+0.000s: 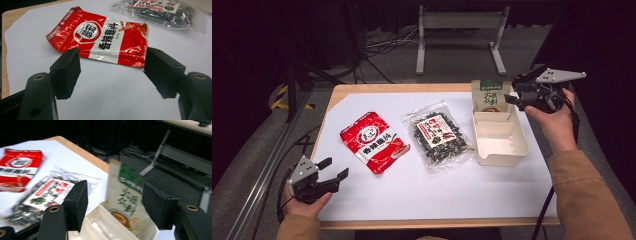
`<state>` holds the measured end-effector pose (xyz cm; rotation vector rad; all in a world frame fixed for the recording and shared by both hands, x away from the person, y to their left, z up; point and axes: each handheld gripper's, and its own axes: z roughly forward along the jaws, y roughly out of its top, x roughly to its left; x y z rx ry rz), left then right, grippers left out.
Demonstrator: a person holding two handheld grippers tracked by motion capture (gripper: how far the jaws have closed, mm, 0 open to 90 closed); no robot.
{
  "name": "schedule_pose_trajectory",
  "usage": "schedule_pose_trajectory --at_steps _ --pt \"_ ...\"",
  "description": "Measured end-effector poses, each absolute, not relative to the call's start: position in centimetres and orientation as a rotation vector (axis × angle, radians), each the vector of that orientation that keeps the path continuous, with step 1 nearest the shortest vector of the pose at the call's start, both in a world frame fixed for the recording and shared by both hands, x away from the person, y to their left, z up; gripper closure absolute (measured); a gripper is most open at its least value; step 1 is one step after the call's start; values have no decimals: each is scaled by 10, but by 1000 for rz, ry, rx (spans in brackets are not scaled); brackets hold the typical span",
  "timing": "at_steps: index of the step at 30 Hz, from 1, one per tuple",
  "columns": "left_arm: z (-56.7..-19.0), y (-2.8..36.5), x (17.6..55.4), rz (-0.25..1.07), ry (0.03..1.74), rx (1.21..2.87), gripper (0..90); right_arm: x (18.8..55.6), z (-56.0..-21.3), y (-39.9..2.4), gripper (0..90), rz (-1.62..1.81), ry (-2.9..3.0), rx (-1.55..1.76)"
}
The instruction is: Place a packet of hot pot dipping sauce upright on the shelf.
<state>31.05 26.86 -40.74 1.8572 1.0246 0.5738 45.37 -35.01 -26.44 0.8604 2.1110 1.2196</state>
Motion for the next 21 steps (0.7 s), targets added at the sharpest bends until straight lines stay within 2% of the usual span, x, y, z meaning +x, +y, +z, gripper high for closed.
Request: schedule_pose_trajectory --at_steps 12,21 --pt "-405 265 322 559 1004 1845 304 402 -280 -333 370 1301 2170 825" --pt "-403 265 326 558 1001 1844 304 380 -298 -322 382 1332 2204 803"
